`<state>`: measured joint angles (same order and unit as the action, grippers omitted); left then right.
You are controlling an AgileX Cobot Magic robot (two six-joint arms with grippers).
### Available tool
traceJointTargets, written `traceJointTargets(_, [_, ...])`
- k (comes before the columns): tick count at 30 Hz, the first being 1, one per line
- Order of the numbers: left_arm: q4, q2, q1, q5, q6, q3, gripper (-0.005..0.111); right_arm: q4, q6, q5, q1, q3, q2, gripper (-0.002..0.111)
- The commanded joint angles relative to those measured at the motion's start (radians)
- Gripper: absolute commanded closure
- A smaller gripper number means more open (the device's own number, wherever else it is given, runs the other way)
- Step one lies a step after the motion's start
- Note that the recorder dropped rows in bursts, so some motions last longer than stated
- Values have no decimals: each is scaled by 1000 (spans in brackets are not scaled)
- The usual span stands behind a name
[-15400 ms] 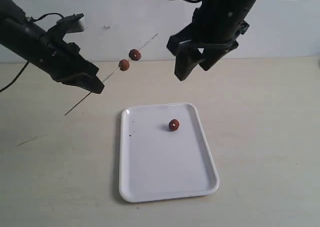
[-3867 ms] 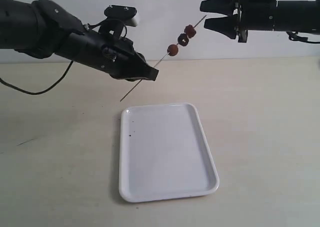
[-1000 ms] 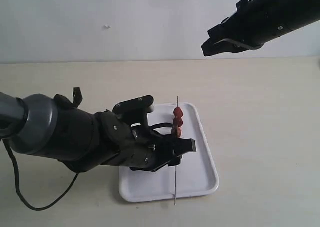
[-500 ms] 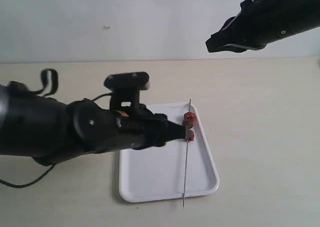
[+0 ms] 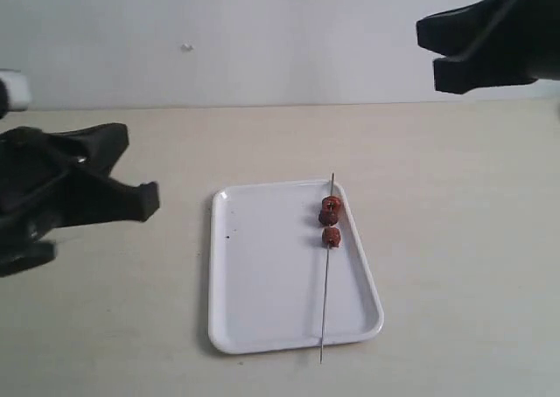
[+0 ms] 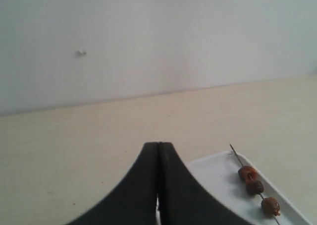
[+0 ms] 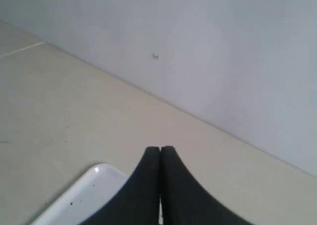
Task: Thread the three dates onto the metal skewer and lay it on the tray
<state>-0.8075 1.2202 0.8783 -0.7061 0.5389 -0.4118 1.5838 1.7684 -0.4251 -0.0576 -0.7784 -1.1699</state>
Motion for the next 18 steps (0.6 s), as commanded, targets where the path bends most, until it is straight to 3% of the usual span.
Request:
traceJointTargets(1, [135, -190, 6, -47, -7, 151, 107, 161, 242, 38, -1, 111, 149, 108])
traceJointTargets(7, [136, -577, 6, -6, -28, 343, 107, 161, 196, 39, -1, 267, 454, 108])
traceJointTargets(10, [136, -777, 6, 96, -28, 399, 107, 161, 145, 39, -1, 348, 612, 108])
traceJointTargets(13, [177, -929, 6, 285, -22, 399, 107, 161, 140, 41, -1, 433, 761, 108])
traceJointTargets(18, [184, -1096, 6, 458, -20, 399, 107, 161, 113, 44, -1, 512, 956, 108])
